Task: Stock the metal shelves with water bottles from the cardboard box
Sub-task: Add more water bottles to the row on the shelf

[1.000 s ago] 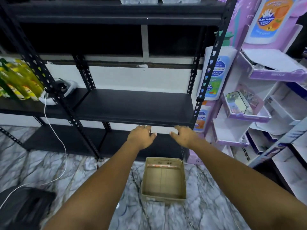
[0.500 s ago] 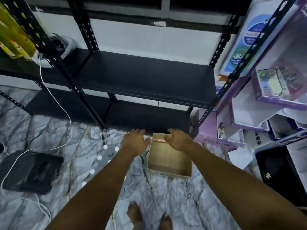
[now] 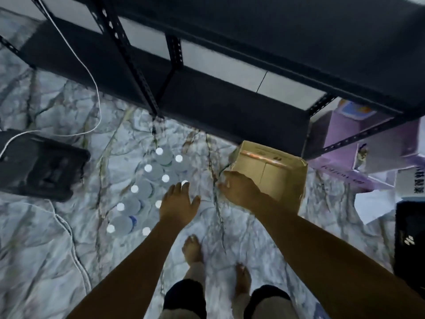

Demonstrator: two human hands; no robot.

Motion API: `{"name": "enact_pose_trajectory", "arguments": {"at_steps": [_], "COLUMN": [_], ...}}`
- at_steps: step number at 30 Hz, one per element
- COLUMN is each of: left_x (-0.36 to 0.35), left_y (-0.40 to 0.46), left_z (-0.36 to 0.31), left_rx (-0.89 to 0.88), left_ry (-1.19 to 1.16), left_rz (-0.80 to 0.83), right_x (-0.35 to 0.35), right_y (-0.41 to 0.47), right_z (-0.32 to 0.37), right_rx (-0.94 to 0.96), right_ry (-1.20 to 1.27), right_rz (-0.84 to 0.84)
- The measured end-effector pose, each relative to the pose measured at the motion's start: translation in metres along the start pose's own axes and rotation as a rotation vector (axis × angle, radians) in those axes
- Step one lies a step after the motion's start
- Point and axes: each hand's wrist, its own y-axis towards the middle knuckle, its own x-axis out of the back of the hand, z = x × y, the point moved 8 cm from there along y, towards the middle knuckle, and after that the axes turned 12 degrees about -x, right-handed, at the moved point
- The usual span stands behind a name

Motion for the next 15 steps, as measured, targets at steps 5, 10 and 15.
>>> {"name": "enact_pose_trajectory", "arguments": {"at_steps": [5, 10, 15], "left_x": [-0.077, -0.156, -0.215], "left_y": [0.003, -0.003, 0.006], "left_z": [0.053, 0.091, 0.126], "left_rx": [0.105, 0.204, 0.268], "left_ry": [-0.121, -0.239, -0.464], "left_rz": [-0.074, -0.180, -0.272], "right_x": [-0.067, -0.128, -0.178], "right_y": [0.068, 0.128, 0.178], "right_z": [0.007, 0.011, 0.021], "right_rx": [0.084, 0.200, 0.327], "right_ry": [-0.025, -0.065, 0.023], "right_rz": [0.046, 0.050, 0.069]}}
